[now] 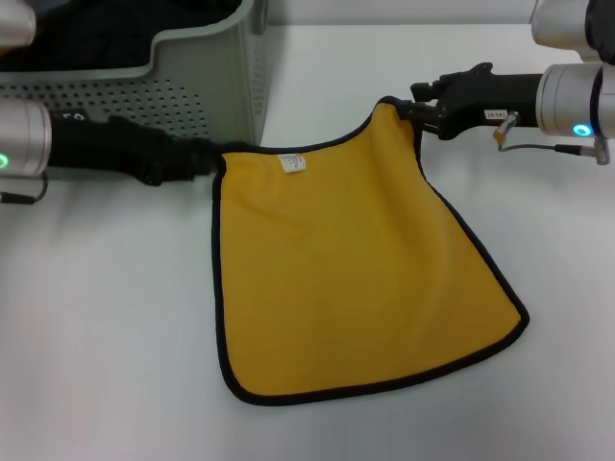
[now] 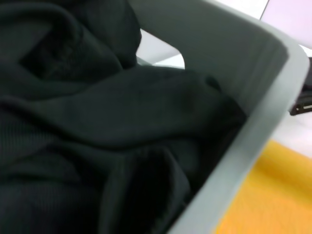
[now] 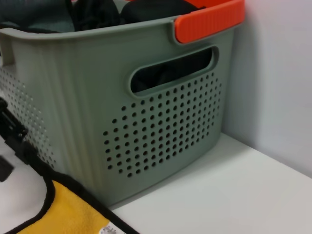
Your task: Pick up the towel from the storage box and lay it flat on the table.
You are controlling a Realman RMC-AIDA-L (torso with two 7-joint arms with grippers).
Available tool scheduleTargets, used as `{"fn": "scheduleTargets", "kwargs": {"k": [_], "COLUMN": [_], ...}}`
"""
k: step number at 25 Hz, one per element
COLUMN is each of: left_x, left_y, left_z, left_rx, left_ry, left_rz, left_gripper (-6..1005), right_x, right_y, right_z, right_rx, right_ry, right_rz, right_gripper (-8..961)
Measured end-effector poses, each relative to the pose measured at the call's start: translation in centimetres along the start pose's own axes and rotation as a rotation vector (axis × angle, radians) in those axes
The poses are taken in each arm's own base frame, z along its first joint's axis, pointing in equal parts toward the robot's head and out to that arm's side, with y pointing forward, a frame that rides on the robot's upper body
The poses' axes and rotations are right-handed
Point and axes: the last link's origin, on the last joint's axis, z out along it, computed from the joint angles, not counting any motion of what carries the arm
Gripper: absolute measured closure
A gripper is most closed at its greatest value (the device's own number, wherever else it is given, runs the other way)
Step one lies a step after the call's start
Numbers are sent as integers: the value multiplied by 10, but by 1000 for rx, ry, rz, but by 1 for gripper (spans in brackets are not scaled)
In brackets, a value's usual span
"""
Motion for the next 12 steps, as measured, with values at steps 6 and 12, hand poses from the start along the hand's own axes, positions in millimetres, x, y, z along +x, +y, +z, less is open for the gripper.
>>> {"fn": "scheduleTargets", "kwargs": {"k": [6, 12], "left_x": [-3, -4], "left_y": [8, 24], "left_z": [-4, -16], "left_rx": [-51, -158], "left_ry": [33, 134], "left_rz": [19, 101], "left_gripper": [581, 495], "right_x": [5, 13], "right_y": [-3, 4], "right_z": [-5, -31], "right_rx": [15, -24], "right_ry": [-3, -66], "right_rz": [0, 7], "right_gripper": [685, 457]}}
